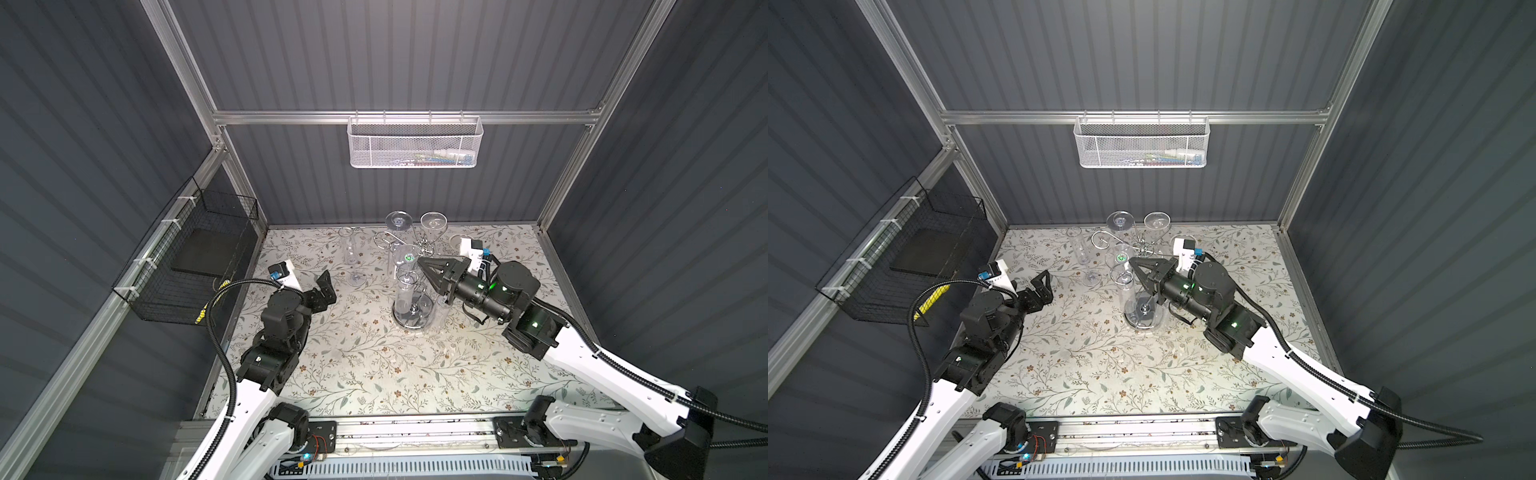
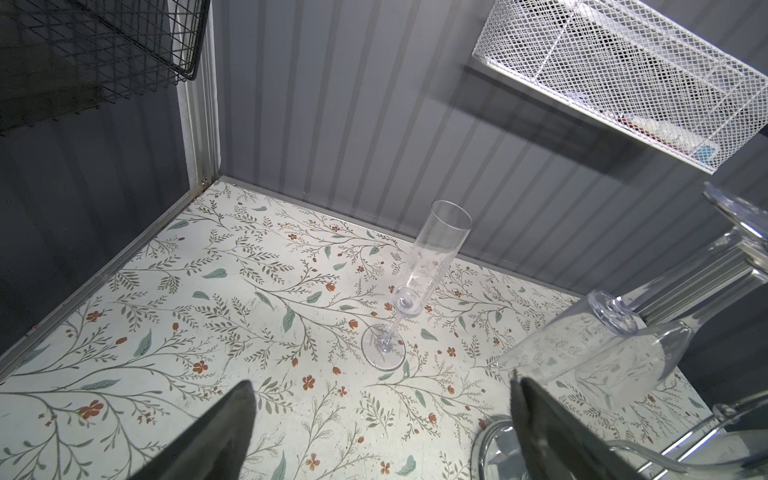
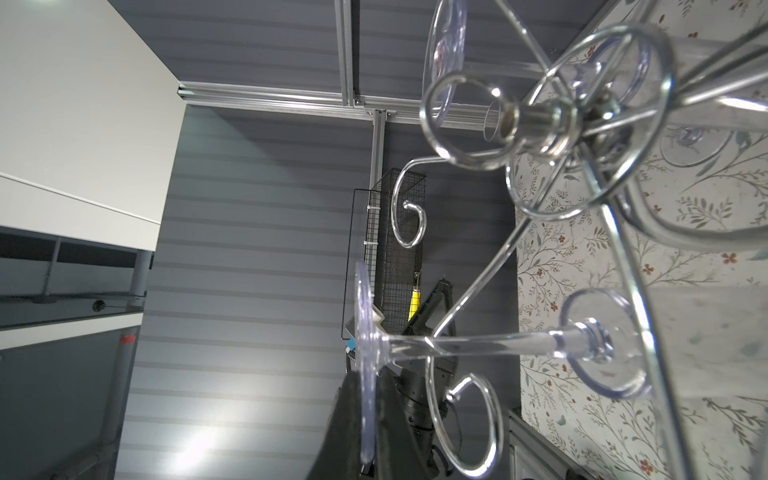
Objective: Take the wine glass off the wine glass rack
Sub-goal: 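Pull the clear flute off the rack with the right gripper, tilting it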
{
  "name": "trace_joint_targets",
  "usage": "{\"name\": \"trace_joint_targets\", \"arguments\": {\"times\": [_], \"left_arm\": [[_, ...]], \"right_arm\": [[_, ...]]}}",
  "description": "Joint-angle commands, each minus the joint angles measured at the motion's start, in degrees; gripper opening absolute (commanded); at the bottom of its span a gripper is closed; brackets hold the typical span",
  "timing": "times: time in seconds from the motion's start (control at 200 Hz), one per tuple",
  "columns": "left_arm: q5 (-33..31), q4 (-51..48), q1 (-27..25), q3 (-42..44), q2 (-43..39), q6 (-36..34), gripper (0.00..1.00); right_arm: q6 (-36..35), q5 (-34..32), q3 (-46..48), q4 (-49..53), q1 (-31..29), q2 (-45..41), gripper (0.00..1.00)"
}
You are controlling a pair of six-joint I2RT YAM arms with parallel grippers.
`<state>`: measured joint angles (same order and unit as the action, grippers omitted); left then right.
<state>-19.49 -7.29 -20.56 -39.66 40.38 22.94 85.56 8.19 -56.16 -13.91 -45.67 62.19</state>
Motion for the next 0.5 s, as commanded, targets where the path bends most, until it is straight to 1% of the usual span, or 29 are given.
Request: {"name": "trace_joint_targets", "arguments": {"times": [0.0, 0.195, 0.495], "left_arm": [[-0.73, -1.14, 0.25, -0.77, -1.18, -1.04, 0.97], [-0.89, -1.59, 0.25, -0.77, -1.71, -1.12, 0.97], [-0.52, -1.74, 0.25, -0.80, -1.70, -0.55, 0.98]], "right_arm": [[2.50, -1.49, 1.45, -4.26, 0.32, -1.54, 0.00], [2.37, -2.62, 2.69, -3.67, 0.41, -3.44, 0.00], [1.61, -4.14, 4.70, -0.15, 0.40, -7.86, 0.00]]}}
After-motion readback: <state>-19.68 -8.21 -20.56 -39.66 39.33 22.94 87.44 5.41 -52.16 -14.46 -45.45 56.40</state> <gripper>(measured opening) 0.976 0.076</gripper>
